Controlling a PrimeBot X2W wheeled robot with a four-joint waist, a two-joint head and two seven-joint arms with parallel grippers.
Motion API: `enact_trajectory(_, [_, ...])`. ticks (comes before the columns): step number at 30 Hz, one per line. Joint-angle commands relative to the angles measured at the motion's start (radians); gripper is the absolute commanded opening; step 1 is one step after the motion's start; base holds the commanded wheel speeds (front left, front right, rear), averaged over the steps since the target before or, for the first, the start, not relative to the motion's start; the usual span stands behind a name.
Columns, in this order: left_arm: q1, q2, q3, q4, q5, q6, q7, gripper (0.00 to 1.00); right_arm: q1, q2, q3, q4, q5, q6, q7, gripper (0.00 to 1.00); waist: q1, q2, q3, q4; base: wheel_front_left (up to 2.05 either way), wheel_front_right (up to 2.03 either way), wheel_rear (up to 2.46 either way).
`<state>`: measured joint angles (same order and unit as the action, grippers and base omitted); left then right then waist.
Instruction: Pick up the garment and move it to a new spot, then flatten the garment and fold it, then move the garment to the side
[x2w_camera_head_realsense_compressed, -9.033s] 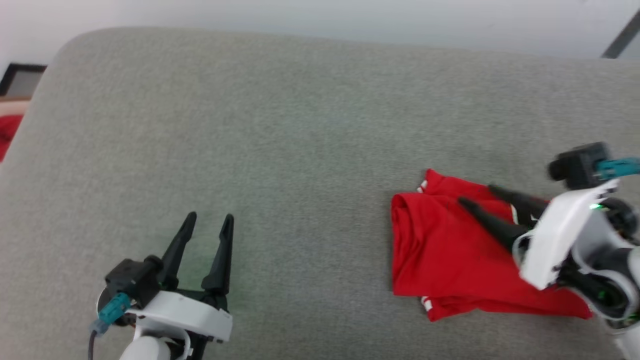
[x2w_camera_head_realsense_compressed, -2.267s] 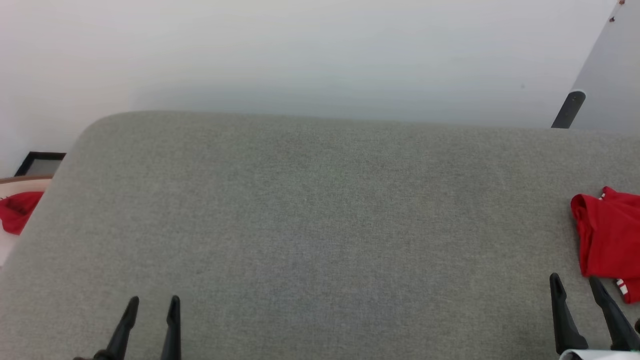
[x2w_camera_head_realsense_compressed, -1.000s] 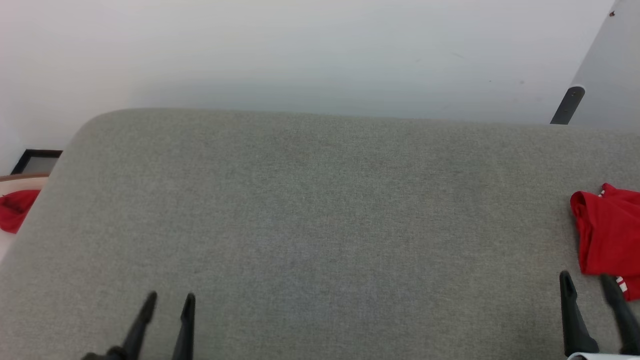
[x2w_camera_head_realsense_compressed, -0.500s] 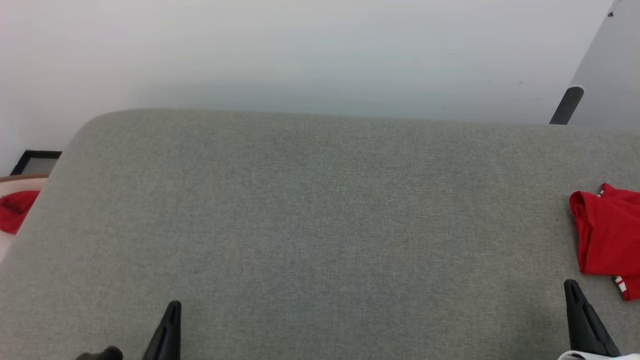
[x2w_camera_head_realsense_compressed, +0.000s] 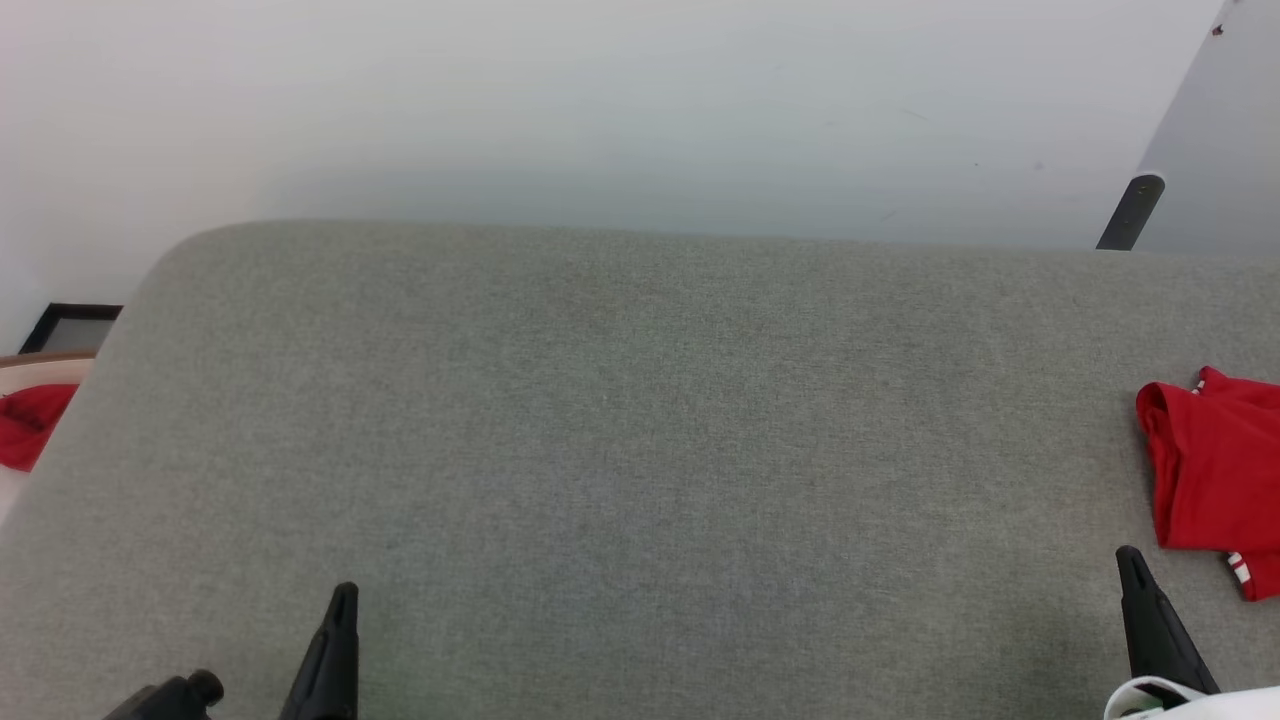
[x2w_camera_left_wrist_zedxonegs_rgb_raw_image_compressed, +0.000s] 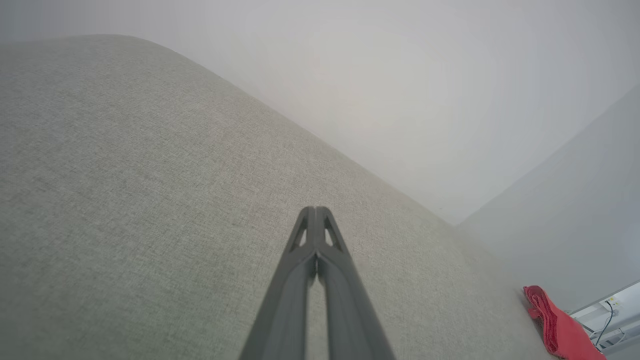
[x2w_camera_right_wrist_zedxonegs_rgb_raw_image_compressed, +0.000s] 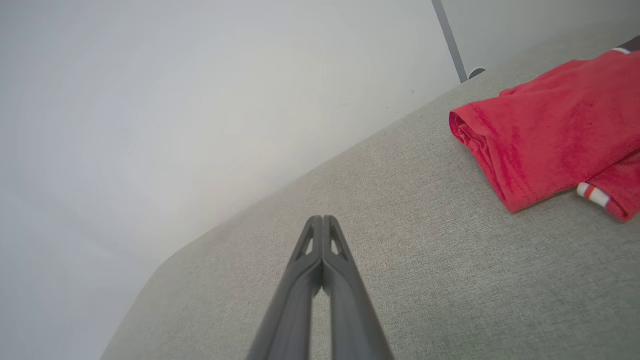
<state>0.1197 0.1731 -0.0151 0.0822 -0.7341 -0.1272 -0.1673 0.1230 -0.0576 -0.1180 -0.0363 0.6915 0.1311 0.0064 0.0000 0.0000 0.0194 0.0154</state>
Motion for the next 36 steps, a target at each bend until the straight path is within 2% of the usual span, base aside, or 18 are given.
enact_trajectory(1, [-0.028, 0.002, 0.008, -0.002, -0.047, -0.001, 0.008, 0.00, -0.032, -0.009, 0.003, 0.000, 0.049, 0.000, 0.002, 0.00, 0.0000, 0.0000, 0.000, 0.000, 0.00, 0.00, 0.00])
enact_trajectory(22, [-0.088, -0.023, 0.028, 0.043, -0.309, -0.003, 0.076, 0.00, -0.092, -0.011, 0.013, 0.083, 0.315, 0.000, 0.027, 0.00, 0.0000, 0.0000, -0.004, -0.004, 0.00, 0.00, 0.00])
enact_trajectory(36, [-0.120, -0.038, 0.042, 0.069, -0.443, -0.003, 0.114, 0.00, -0.127, -0.011, 0.015, 0.126, 0.454, 0.000, 0.041, 0.00, 0.0000, 0.0000, -0.006, -0.006, 0.00, 0.00, 0.00])
